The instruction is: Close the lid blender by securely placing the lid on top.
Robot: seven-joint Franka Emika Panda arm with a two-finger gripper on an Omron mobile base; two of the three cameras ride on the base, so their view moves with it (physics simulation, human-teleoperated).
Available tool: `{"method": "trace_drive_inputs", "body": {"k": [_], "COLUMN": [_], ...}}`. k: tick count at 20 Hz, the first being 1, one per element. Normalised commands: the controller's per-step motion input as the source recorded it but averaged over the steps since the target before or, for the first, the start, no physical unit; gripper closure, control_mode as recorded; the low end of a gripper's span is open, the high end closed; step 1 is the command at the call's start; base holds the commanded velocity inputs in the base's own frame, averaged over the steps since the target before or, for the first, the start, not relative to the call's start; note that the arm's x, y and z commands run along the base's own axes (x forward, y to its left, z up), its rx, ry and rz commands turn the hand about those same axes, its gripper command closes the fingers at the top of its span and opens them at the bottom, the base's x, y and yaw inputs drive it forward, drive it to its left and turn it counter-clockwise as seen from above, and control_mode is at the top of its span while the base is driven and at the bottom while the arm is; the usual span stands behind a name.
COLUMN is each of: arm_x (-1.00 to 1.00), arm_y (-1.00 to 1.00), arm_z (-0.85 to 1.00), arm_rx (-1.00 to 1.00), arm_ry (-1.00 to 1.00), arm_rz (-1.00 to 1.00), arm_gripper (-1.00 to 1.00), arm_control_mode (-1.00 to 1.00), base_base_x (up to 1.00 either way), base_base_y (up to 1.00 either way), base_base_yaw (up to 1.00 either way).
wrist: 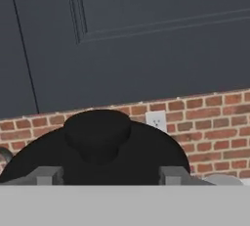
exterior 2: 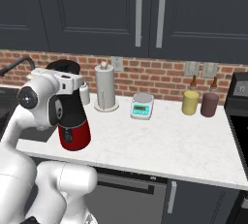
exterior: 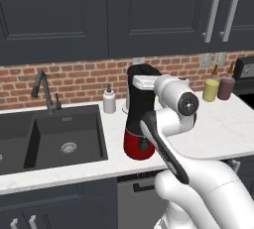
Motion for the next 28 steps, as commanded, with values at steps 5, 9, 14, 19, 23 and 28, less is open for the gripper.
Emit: {"method": "trace_drive_inputs", "body": {"k": [5, 9, 14, 19, 23, 28], "arm_x": [-0.29, -0.29, -0.32, -0.41, -0.62, -0.83], "arm_y": [0.02, 0.06, 0.08, 0.06, 0.01, 0.00], "arm_z": [0.16, 0.17, 0.20, 0.26, 0.17, -0.02], "arm_rx": [0.00, 0.00, -0.03, -0.04, -0.04, -0.05], "arm_ry": [0.23, 0.31, 0.37, 0.38, 0.28, 0.07], "arm_rz": [0.00, 0.00, 0.00, 0.00, 0.00, 0.00], "arm_gripper": [-1.00, -1.00, -1.00, -1.00, -1.00, -1.00], "arm_control_mode": [-1.00, -1.00, -1.00, -1.00, -1.00, -1.00], "base_base_x": [0.00, 0.00, 0.00, 0.00, 0.00, 0.00], "base_base_y": [0.00, 0.00, 0.00, 0.00, 0.00, 0.00], "base_base_yaw": [0.00, 0.00, 0.00, 0.00, 0.00, 0.00]}}
